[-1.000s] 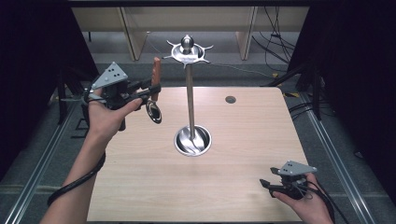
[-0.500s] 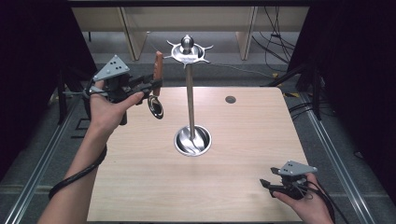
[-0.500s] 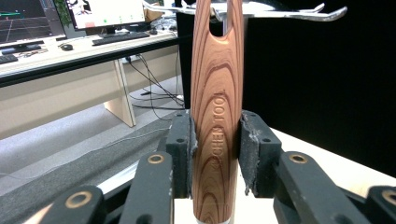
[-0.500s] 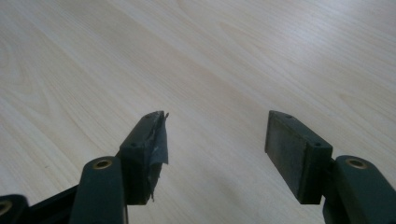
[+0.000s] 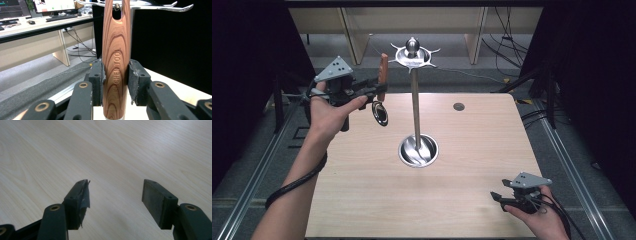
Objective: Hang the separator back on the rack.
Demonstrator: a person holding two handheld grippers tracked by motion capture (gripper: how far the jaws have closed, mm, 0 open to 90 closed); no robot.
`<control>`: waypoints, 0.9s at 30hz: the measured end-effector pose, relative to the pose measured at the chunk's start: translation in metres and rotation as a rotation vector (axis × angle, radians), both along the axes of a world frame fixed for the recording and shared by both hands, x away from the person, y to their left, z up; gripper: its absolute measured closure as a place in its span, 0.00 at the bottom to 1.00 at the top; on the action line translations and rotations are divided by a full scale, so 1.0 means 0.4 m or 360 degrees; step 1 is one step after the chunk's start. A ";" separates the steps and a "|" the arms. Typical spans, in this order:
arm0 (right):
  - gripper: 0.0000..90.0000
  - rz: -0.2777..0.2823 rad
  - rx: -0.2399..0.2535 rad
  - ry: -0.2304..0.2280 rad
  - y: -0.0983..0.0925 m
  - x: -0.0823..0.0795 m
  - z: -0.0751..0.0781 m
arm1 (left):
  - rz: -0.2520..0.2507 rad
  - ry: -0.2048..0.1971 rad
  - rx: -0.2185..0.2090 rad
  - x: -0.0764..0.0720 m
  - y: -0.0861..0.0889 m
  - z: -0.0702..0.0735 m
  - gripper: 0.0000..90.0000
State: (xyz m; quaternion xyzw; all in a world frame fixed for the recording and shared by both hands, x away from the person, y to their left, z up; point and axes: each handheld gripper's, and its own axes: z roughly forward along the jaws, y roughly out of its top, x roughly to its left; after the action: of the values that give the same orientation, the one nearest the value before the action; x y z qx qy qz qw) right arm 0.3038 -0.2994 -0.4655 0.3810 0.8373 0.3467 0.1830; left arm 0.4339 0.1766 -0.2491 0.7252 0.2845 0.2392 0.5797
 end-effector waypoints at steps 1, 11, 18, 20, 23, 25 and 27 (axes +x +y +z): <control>0.43 -0.0003 0.0002 0.0003 0.001 -0.001 0.000 | -0.0003 0.0000 0.0005 0.001 -0.001 0.001 0.74; 0.43 0.0006 -0.0002 -0.0008 0.000 0.000 -0.001 | -0.0030 0.0017 0.0023 0.013 -0.009 0.005 0.74; 0.43 -0.0002 0.0010 -0.0001 0.000 0.001 -0.001 | -0.0035 0.0025 0.0030 0.018 -0.015 0.007 0.74; 0.43 0.0010 -0.0010 -0.0018 -0.001 0.001 -0.001 | -0.0038 0.0026 0.0036 0.020 -0.017 0.007 0.74; 0.43 0.0025 -0.0015 -0.0016 -0.003 0.004 0.000 | -0.0039 0.0028 0.0044 0.021 -0.018 0.008 0.74; 0.43 0.0024 -0.0019 -0.0022 -0.003 0.004 0.000 | -0.0039 0.0029 0.0050 0.022 -0.019 0.009 0.74; 0.43 0.0027 -0.0025 -0.0035 -0.004 0.005 0.000 | -0.0037 0.0029 0.0057 0.023 -0.019 0.010 0.74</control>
State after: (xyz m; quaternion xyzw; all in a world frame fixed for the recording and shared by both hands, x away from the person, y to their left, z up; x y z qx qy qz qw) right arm 0.3056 -0.3009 -0.4655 0.3688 0.8411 0.3459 0.1921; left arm 0.4431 0.1690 -0.2452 0.7408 0.2770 0.2308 0.5667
